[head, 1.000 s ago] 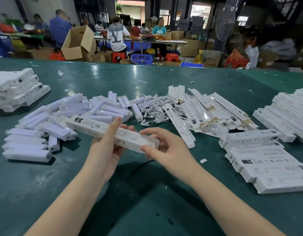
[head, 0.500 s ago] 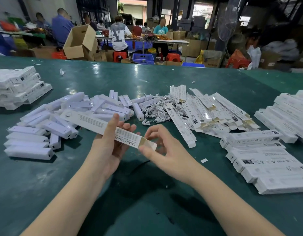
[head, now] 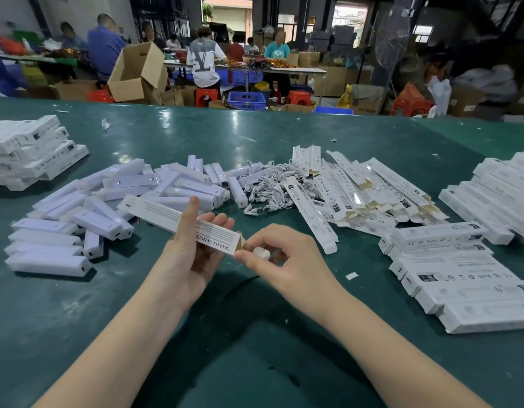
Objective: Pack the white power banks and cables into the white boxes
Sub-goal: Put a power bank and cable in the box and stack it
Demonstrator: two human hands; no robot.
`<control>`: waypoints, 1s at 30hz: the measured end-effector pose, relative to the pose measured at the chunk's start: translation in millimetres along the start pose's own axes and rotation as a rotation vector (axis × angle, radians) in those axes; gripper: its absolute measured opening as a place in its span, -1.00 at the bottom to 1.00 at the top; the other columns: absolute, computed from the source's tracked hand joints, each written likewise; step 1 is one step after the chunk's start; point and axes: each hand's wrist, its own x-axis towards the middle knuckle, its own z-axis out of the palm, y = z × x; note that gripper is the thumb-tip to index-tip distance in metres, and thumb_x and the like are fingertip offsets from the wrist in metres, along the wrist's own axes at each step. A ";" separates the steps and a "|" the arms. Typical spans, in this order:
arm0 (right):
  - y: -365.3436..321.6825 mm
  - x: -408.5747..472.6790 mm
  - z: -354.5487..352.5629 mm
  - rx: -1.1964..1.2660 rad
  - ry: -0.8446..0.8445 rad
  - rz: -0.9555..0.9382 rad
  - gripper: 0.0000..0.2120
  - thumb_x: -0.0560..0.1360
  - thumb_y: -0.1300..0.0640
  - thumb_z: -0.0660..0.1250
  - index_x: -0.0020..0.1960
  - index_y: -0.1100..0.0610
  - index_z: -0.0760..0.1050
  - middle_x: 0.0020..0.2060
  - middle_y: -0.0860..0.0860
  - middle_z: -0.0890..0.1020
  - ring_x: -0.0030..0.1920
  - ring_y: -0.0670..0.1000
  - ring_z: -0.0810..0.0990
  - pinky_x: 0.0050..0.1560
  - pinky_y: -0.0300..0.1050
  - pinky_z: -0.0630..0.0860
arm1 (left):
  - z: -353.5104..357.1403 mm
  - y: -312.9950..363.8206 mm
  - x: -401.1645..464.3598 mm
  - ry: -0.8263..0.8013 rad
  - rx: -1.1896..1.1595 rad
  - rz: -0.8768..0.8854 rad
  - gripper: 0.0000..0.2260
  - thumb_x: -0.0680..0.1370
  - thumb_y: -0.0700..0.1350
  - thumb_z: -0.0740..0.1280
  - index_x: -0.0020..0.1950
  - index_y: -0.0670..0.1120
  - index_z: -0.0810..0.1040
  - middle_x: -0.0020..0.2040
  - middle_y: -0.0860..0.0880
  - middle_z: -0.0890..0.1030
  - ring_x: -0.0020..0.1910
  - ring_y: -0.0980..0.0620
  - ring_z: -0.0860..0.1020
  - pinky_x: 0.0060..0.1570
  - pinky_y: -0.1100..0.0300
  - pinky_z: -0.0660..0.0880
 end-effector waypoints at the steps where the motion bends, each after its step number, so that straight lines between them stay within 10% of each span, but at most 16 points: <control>1: 0.1 0.1 0.5 0.018 0.006 -0.004 -0.93 0.47 0.09 0.47 -0.16 -0.05 0.62 -0.23 -0.16 0.58 -0.16 -0.14 0.54 -0.22 -0.37 0.38 | 0.0 0.0 -0.2 0.001 -0.002 -0.007 -0.48 0.17 0.19 0.46 -0.05 -0.15 0.54 -0.27 -0.01 0.70 -0.25 0.08 0.69 -0.34 0.20 0.62; 6: -0.4 -1.1 1.0 0.186 -0.122 0.113 -0.89 0.57 0.12 0.33 -0.12 0.00 0.58 -0.29 -0.06 0.60 -0.31 -0.04 0.60 -0.23 -0.01 0.58 | 0.6 1.4 -0.9 0.000 -0.013 -0.006 -0.53 0.23 0.16 0.45 -0.06 -0.15 0.54 -0.27 0.00 0.70 -0.26 0.10 0.69 -0.42 0.25 0.58; 30: -9.0 -1.7 2.1 0.697 -0.221 0.256 -0.67 0.52 0.17 0.38 0.22 0.06 0.35 -0.45 0.09 0.60 -0.48 0.07 0.53 -0.36 -0.10 0.54 | 0.6 -0.8 -5.6 -0.129 -0.008 -0.072 -0.52 0.21 0.21 0.46 -0.11 -0.13 0.52 -0.28 -0.02 0.67 -0.27 0.00 0.68 -0.31 0.18 0.61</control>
